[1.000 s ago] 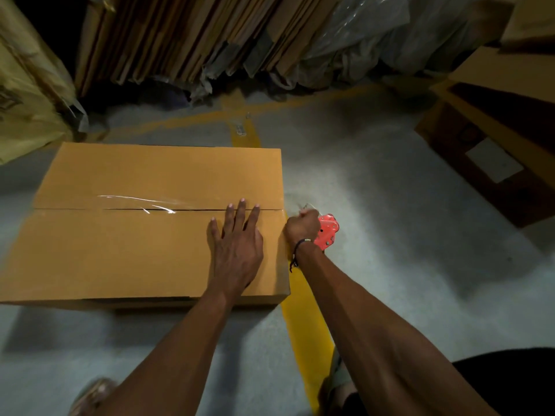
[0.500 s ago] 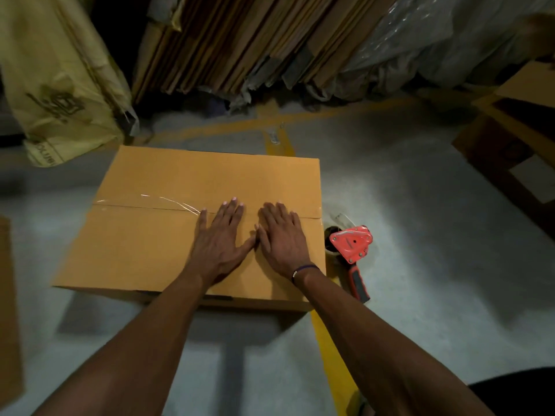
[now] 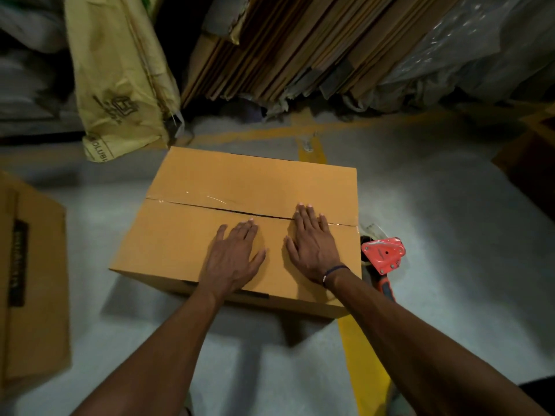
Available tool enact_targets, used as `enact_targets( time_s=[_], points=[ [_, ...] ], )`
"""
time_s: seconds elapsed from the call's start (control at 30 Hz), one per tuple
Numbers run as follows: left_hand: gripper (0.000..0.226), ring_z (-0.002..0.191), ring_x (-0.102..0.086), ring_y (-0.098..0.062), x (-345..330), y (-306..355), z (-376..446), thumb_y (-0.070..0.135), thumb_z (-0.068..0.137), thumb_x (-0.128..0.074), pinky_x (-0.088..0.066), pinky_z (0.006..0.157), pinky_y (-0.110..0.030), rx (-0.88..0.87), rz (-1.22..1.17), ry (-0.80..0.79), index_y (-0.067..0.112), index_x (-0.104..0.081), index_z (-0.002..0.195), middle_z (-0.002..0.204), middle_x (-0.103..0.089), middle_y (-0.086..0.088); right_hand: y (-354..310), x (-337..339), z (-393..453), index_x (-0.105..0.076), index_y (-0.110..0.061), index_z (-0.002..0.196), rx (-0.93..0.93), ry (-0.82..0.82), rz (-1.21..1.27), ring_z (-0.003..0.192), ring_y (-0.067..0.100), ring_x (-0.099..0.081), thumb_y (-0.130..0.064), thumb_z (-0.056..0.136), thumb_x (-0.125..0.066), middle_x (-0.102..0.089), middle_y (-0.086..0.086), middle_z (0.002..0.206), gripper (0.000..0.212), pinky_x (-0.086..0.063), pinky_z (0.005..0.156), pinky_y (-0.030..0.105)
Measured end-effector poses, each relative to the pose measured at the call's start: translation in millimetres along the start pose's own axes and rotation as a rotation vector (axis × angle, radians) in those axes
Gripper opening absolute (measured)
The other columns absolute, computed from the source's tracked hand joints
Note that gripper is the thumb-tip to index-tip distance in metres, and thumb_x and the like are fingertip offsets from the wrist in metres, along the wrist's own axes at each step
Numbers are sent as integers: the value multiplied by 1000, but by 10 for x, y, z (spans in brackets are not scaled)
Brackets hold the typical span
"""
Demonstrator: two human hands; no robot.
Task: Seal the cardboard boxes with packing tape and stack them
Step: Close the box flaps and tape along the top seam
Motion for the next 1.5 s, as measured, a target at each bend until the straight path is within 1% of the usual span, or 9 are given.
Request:
enact_targets(
  time_s=[0.07,0.13,0.23,0.3,0.73,1.07,1.23,1.37,1.5],
  points=[
    [65,145,-39,-21,149,-51,94,56,101,-39,-26,123,-48,13,-24,69,17,-38,154,158,-44,-7,-202,64,78,-6,-9,163,62,-5,38,158,27,2,-46,102,-26,0,11,172,74,-4,129,48],
    [75,154,-27,-24,211,-178,214,56,99,-43,-20,127,-49,62,-66,83,16,-27,160,167,-29,-8,-452,89,189,-3,-10,164,135,-28,68,158,26,3,-43,104,-27,1,10,172,72,-5,129,46],
    [84,161,2,-23,57,-421,354,62,101,-31,0,128,-51,103,-51,-27,19,-3,167,175,2,-3,-786,6,353,-3,-11,164,190,-72,72,158,25,3,-40,108,-24,1,8,172,67,-7,128,47],
    [80,161,5,-21,-87,-525,377,63,103,-18,6,126,-52,90,-13,-123,20,3,167,174,7,-1,-872,-91,395,-2,-11,164,180,-96,59,158,24,4,-39,109,-19,2,7,172,64,-5,128,47],
    [66,161,0,-17,-97,-447,172,54,111,-17,-1,128,-56,156,-3,-168,21,-7,167,175,-3,1,-852,-202,340,0,-26,164,210,-124,51,158,25,7,-47,109,-17,7,5,172,61,0,127,47],
    [65,161,1,-22,-79,-386,180,50,112,-16,-2,126,-60,189,73,-217,17,-2,166,174,3,0,-328,36,-63,-8,-23,165,180,-114,-32,158,17,-5,-59,106,-11,-6,-5,172,69,-14,127,48],
    [64,160,-13,-24,22,-345,193,46,111,-26,-7,127,-58,193,26,-154,15,-16,166,174,-10,-3,-10,85,-294,-8,-20,164,108,-92,-20,158,15,-5,-61,106,-16,-7,-3,172,72,-14,128,44],
    [65,160,-11,-24,129,-93,274,39,107,-32,-10,129,-52,77,-3,-89,15,-16,165,174,-12,-7,-210,202,-80,-9,-16,164,76,-34,87,158,20,-6,-54,108,-18,-8,3,172,68,-10,129,43],
    [70,161,2,-20,-88,69,426,48,106,-12,3,129,-52,-128,17,-180,16,4,166,174,2,-4,-509,107,249,-3,-15,164,158,-103,107,158,22,-1,-49,109,-17,-3,4,172,67,-10,128,46]
  ],
)
Point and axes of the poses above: each hand's wrist, its own z-axis towards the middle knuckle, its own x-axis out of the back of the hand, y = z × x, the point moved 8 cm from there along z, towards the middle knuckle
